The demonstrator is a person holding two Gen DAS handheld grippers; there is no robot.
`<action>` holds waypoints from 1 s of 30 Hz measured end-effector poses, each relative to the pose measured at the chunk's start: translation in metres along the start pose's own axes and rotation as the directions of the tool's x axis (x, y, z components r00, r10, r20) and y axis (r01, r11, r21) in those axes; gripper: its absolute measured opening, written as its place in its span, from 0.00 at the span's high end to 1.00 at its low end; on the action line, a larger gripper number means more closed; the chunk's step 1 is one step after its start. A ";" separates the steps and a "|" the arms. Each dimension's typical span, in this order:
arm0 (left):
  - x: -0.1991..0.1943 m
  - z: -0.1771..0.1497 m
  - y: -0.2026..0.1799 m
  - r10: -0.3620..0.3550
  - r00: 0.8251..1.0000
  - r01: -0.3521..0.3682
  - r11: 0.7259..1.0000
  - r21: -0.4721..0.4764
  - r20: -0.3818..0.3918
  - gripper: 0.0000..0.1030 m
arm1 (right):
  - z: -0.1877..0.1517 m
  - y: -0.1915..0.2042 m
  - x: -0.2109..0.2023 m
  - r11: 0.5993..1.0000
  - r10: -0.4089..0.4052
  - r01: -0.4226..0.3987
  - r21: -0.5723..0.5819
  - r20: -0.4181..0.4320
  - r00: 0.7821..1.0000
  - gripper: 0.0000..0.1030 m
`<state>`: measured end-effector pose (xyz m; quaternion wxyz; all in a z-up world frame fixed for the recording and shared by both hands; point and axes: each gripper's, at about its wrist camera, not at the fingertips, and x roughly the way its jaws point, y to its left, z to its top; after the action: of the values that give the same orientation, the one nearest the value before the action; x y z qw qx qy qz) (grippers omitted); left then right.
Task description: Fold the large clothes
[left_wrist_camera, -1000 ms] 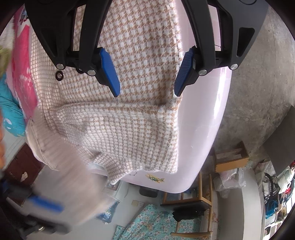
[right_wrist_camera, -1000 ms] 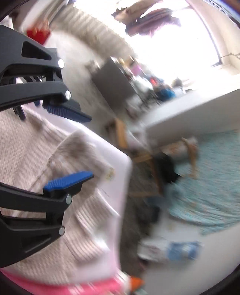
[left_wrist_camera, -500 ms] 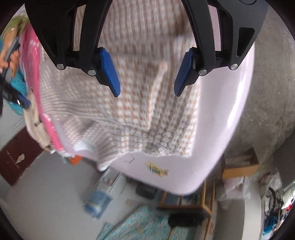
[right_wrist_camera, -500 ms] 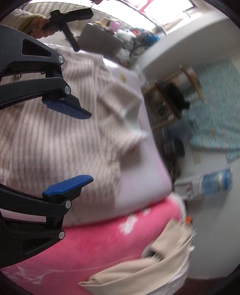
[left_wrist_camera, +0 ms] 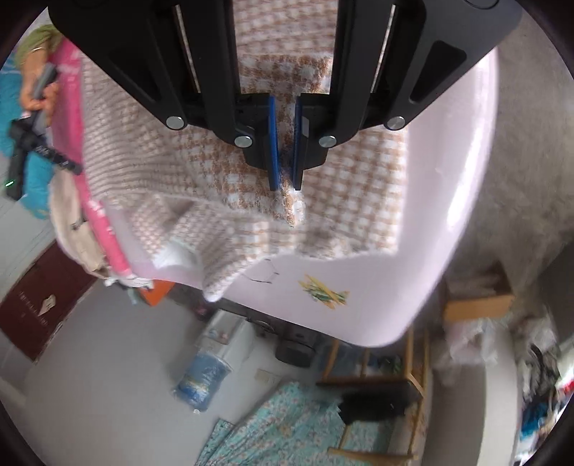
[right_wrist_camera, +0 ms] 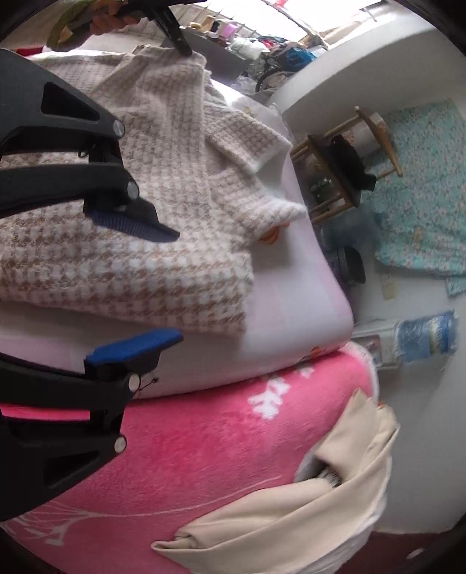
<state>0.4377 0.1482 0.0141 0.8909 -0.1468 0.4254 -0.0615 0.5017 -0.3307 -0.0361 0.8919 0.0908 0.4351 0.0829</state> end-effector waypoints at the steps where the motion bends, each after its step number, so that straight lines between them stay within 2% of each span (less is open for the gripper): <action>1: 0.004 -0.002 0.000 0.023 1.000 -0.023 1.000 0.013 -0.003 0.94 | 0.000 0.009 0.001 0.999 0.018 -0.018 -0.034 0.013 1.000 0.62; 3: 0.014 -0.005 0.003 0.057 0.998 -0.057 0.998 0.016 -0.016 0.94 | -0.002 0.022 0.003 0.995 0.030 -0.029 -0.091 0.011 0.999 0.68; 6: 0.029 -0.014 0.010 0.086 0.996 -0.085 0.996 0.030 -0.039 0.94 | -0.010 0.040 0.023 0.979 -0.048 0.044 -0.199 -0.012 0.999 0.70; 8: 0.034 -0.017 0.012 0.106 0.993 -0.104 0.994 0.047 -0.044 0.93 | -0.016 0.040 0.046 0.964 -0.120 0.102 -0.247 -0.059 0.991 0.72; 10: 0.032 -0.018 0.015 0.106 0.994 -0.104 0.993 0.051 -0.038 0.92 | -0.016 0.038 0.053 0.960 -0.126 0.104 -0.259 -0.068 0.990 0.72; 13: 0.028 -0.015 0.015 0.120 0.992 -0.118 0.992 0.054 -0.043 0.87 | -0.010 0.039 0.044 0.962 -0.128 0.105 -0.252 -0.074 0.989 0.72; 15: 0.014 -0.016 0.015 0.120 0.993 -0.118 0.991 0.056 -0.023 0.84 | -0.007 0.041 0.032 0.968 -0.102 0.078 -0.237 -0.092 0.991 0.70; 17: -0.003 -0.016 0.014 0.088 0.996 -0.088 0.994 0.063 0.007 0.78 | -0.014 0.046 0.014 0.965 -0.043 0.018 -0.261 -0.092 0.995 0.69; 20: -0.021 -0.025 0.004 0.029 0.999 -0.030 0.994 0.108 0.013 0.70 | -0.035 0.056 0.000 0.943 -0.029 -0.008 -0.333 -0.104 0.994 0.67; 22: -0.016 -0.033 -0.003 0.025 0.999 -0.021 0.990 0.140 -0.028 0.60 | -0.053 0.059 0.010 0.924 -0.085 0.029 -0.381 -0.132 0.988 0.67; 23: -0.008 -0.039 -0.006 0.060 0.996 -0.049 0.986 0.160 -0.064 0.57 | -0.061 0.059 0.018 0.913 -0.127 0.062 -0.402 -0.137 0.982 0.67; 25: 0.007 -0.049 -0.008 0.127 0.985 -0.106 0.978 0.178 -0.113 0.52 | -0.064 0.058 0.018 0.912 -0.133 0.074 -0.403 -0.119 0.984 0.67; 28: -0.003 -0.053 -0.004 0.155 0.985 -0.143 0.979 0.143 -0.081 0.47 | -0.063 0.061 -0.002 0.930 -0.174 0.124 -0.347 -0.116 0.978 0.67; 30: -0.027 -0.056 0.002 0.118 0.991 -0.112 0.990 0.084 -0.070 0.46 | -0.070 0.065 -0.026 0.933 -0.164 0.122 -0.340 -0.099 0.981 0.65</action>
<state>0.3772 0.1449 0.0000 0.8816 -0.0842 0.4634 -0.0325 0.4259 -0.2676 -0.0440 0.8688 -0.0982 0.4758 0.0954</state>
